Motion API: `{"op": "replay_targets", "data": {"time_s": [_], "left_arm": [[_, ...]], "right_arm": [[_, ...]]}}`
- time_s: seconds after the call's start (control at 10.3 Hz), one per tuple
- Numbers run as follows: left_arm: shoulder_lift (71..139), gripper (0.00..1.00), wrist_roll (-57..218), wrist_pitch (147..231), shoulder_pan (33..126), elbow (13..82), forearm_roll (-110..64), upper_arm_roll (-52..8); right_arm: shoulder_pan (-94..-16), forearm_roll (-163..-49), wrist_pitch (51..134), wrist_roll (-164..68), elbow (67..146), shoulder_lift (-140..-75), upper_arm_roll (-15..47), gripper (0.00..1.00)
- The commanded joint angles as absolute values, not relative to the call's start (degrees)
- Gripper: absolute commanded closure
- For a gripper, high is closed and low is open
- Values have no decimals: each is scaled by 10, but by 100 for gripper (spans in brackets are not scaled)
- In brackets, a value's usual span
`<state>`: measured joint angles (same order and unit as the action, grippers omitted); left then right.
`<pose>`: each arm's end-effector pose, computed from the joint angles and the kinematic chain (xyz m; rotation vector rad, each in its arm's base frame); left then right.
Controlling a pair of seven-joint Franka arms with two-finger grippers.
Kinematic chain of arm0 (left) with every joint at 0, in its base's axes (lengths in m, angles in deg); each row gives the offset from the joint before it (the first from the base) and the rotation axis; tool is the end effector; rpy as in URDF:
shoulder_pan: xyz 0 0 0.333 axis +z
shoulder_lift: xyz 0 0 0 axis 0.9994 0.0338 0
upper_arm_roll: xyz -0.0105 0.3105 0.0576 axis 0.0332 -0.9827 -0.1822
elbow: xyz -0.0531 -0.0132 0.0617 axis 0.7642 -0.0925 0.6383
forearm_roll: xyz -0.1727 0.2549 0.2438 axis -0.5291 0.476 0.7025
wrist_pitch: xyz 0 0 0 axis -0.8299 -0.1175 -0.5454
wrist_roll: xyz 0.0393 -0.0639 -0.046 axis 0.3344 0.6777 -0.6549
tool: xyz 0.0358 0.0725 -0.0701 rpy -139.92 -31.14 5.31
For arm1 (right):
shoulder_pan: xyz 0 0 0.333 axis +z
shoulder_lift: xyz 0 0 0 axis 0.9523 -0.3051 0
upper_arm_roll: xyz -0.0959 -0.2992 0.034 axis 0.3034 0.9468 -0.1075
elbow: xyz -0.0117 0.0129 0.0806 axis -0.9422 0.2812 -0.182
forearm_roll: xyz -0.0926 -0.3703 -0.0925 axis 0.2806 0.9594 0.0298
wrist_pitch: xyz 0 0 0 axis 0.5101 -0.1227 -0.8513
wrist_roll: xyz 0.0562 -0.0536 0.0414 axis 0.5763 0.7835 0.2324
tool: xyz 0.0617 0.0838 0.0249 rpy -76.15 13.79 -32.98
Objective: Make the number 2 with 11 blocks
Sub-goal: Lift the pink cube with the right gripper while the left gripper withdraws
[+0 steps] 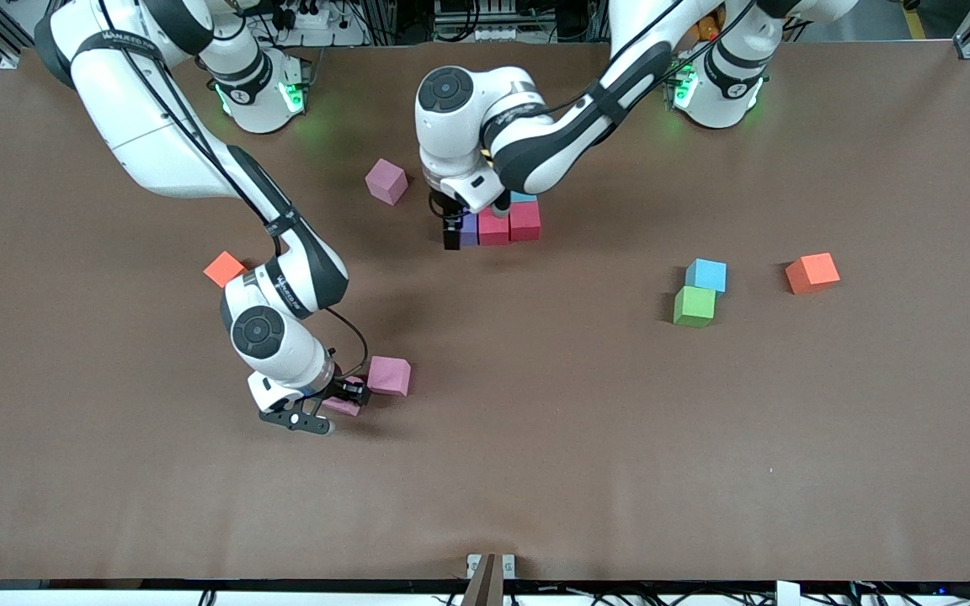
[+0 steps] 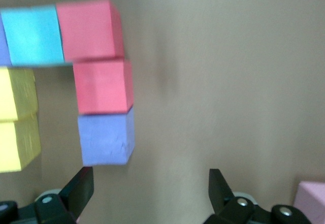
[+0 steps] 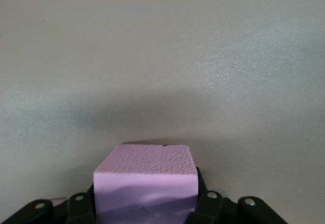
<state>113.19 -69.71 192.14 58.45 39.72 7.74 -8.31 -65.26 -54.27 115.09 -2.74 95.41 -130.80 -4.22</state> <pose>0.3854 -0.5679 0.3279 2.2362 2.1780 0.0272 0.6776 0.2358 0.1921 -3.0634 0.3547 -0.1267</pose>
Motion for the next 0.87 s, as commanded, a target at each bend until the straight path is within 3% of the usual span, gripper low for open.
{"op": "replay_targets", "data": {"time_s": [0.0, 0.39, 0.78], "left_arm": [[1074, 0, -673, 1859, 617, 416, 97, -79], [1031, 0, -434, 1837, 707, 417, 87, -78], [1009, 0, -164, 1834, 820, 415, 66, -65]], "right_arm": [[-645, -543, 1141, -18, 941, -1302, -35, 50], [-641, -549, 1059, -21, 937, -1238, -43, 53], [-578, -581, 1003, -22, 957, -1153, -52, 52]]}}
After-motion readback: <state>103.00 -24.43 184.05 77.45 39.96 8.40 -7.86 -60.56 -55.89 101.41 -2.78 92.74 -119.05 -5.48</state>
